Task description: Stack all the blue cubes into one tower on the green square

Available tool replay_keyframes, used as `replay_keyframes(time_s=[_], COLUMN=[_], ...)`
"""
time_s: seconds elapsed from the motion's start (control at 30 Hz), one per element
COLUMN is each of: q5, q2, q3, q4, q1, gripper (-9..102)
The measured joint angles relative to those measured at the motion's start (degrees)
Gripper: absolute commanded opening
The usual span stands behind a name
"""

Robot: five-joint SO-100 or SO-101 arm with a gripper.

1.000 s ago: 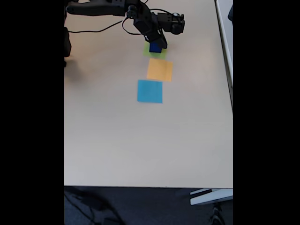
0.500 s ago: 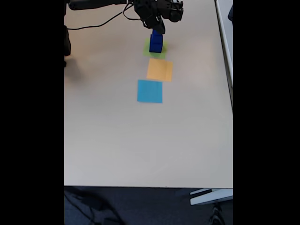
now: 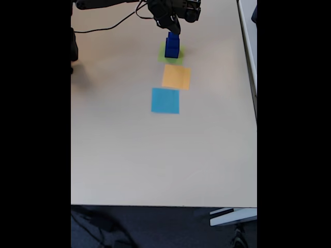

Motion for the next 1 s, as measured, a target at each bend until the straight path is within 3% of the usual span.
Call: replay_keyframes(time_s=[1.0], q5=[-0.09], q2=[0.62], q3=[1.85], q4=[0.0], q1=[-2.02], gripper=[0])
